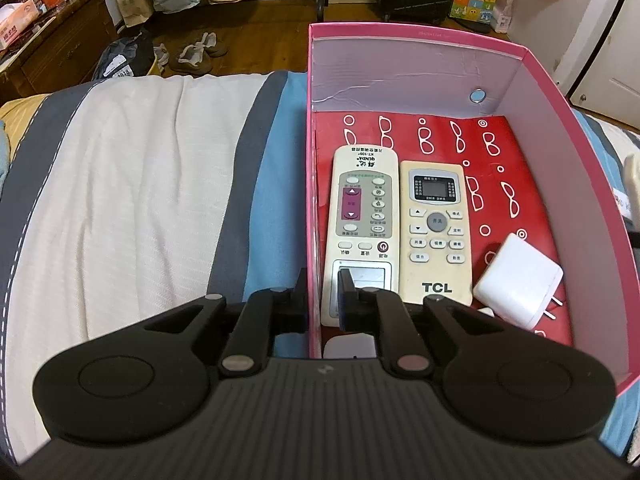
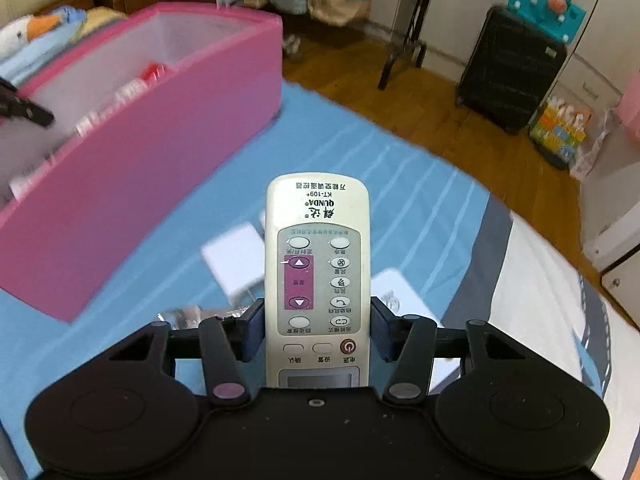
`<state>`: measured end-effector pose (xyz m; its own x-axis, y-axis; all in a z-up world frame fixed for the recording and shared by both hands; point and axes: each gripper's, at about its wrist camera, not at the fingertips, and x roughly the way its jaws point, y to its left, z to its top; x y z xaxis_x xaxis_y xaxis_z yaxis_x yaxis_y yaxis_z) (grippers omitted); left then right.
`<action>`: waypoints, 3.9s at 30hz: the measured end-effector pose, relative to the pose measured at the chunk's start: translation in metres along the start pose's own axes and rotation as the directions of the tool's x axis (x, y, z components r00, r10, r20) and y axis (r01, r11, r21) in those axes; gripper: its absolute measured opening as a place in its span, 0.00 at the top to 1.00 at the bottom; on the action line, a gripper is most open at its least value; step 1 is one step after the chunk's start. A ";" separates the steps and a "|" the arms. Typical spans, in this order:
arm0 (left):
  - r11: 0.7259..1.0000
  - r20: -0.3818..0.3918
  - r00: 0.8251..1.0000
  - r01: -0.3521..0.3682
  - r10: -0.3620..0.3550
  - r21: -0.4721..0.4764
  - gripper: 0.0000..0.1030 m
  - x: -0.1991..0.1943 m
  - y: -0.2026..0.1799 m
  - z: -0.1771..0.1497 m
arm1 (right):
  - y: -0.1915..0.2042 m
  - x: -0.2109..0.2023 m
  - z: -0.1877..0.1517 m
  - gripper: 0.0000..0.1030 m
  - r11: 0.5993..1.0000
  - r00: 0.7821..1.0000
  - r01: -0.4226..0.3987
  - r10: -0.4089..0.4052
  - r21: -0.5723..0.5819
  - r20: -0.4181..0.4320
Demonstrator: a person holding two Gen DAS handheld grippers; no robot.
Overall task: Organize rigid objects
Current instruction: 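Carry the white QUNDA remote over the pink box, then lower the remote beside the TCL remote and open the right tool, then return the right tool to the pile and grasp the large white charger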
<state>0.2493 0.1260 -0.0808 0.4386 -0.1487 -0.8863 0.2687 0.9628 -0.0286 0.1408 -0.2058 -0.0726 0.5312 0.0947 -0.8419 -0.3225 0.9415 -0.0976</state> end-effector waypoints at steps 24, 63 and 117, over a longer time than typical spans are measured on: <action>0.999 -0.006 1.000 0.017 -0.017 -0.047 0.90 0.005 0.007 0.000 | 0.034 -0.106 0.058 0.44 0.881 0.882 -0.411 0.321 0.232 0.345; 0.991 0.006 0.996 0.089 -0.088 -0.103 0.91 0.007 0.019 -0.004 | 0.152 0.042 0.164 0.38 0.987 0.995 0.103 -0.101 -0.127 0.020; 0.997 -0.027 0.999 0.026 -0.028 -0.067 0.90 0.010 0.006 0.001 | -0.027 0.049 0.025 0.42 0.981 0.983 -0.184 0.184 -0.062 -0.011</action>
<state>0.2564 0.1301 -0.0887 0.4078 -0.1698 -0.8972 0.2222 0.9715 -0.0829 0.1951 -0.2185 -0.0983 0.4545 0.2624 -0.8512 -0.4625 0.8862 0.0262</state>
